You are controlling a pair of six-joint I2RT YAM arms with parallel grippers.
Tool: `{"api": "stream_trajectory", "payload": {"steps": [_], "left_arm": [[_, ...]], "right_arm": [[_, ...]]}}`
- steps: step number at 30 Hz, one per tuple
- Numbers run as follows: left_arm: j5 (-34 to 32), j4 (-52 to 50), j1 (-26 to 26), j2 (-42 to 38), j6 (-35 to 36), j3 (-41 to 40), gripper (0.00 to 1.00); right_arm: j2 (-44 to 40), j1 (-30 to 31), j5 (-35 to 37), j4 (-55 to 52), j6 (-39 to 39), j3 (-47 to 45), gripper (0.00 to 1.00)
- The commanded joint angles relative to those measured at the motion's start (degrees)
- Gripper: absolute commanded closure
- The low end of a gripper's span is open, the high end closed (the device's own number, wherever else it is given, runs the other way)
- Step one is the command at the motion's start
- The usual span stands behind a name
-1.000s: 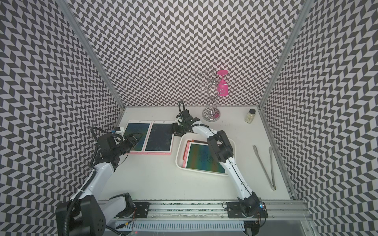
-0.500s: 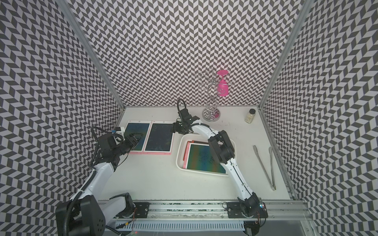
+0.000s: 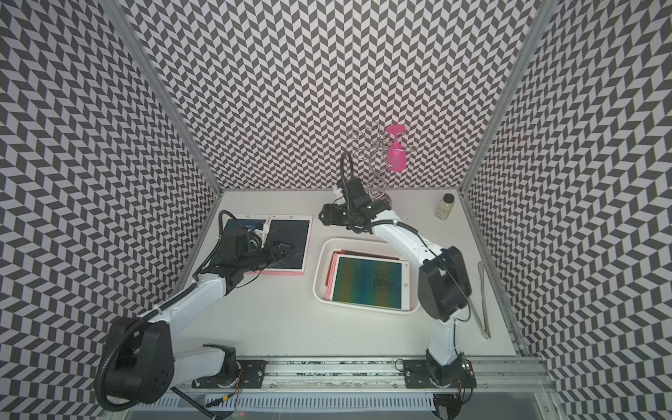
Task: Take out the writing tablet from the storage box
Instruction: Pick up the writing tablet from the storage box, then adjust the storage box at the center of the board.
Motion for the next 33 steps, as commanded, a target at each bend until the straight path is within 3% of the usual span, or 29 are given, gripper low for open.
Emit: {"api": "stream_trajectory", "payload": {"steps": [1, 5, 10, 24, 33], "left_arm": [[-4.2, 2.0, -2.7, 3.3, 1.0, 2.6, 0.41], [-4.3, 3.2, -5.9, 7.7, 1.7, 4.9, 0.41], [-5.3, 5.0, -11.3, 11.8, 0.8, 6.9, 0.41], [-8.7, 3.8, -19.1, 21.4, 0.5, 11.2, 0.45], [-8.4, 3.2, -25.4, 22.4, -1.6, 13.5, 0.48]], "right_arm": [[-8.6, -4.3, 0.7, 4.3, 1.3, -15.6, 0.31], [-19.0, -9.4, 0.1, 8.2, 2.0, -33.0, 0.32], [-28.0, -12.7, 2.9, 6.4, 1.6, -43.1, 0.33], [-31.6, -18.4, 10.7, 2.0, 1.2, -50.5, 0.33], [-29.2, -22.3, 13.8, 0.9, 1.7, -50.8, 0.31]]}}
